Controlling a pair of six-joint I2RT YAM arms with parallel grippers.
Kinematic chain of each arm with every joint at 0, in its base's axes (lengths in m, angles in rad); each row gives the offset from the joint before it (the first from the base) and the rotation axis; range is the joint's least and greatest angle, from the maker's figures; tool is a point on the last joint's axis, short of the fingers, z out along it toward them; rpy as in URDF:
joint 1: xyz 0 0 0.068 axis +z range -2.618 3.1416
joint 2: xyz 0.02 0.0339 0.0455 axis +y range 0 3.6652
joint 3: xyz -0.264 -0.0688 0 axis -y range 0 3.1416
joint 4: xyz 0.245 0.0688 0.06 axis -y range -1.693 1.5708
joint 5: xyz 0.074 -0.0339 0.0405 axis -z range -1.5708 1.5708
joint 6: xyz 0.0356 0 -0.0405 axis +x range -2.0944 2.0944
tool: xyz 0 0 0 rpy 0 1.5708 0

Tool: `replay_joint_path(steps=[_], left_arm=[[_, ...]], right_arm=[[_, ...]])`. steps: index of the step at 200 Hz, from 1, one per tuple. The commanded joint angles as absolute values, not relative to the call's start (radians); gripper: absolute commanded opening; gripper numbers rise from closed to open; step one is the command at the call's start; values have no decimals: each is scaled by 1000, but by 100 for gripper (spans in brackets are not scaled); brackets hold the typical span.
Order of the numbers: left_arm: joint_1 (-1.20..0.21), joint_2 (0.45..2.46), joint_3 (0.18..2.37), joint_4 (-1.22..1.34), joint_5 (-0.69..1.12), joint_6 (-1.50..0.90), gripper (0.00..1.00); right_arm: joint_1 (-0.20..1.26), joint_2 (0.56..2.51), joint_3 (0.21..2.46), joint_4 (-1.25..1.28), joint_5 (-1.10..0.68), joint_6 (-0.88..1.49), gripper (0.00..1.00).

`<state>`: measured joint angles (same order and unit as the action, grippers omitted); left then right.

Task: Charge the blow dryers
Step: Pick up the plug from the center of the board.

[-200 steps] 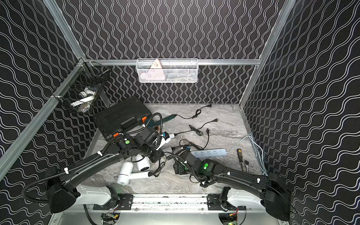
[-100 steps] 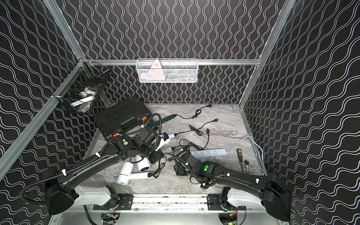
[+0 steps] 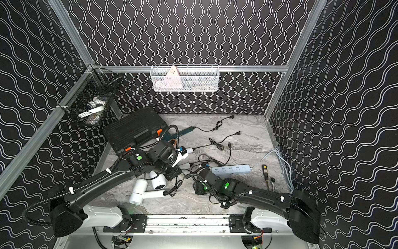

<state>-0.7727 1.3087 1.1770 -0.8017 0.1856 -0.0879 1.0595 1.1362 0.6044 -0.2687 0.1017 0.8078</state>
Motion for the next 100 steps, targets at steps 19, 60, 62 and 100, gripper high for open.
replay_joint_path(steps=[19,60,62,100], left_arm=[[-770,1308,1177,-790,181,-95,0],[-771,1308,1180,-787,186,-100,0],[-770,1308,1180,-787,186,-99,0],[-771,1304,1182,-793,187,-100,0]], right_arm=[[1061,1098,585,-281,129,847,48],[1061,1090,575,-276,111,848,45],[1060,1090,575,-275,111,847,45],[1060,1120,586,-255,110,848,45]])
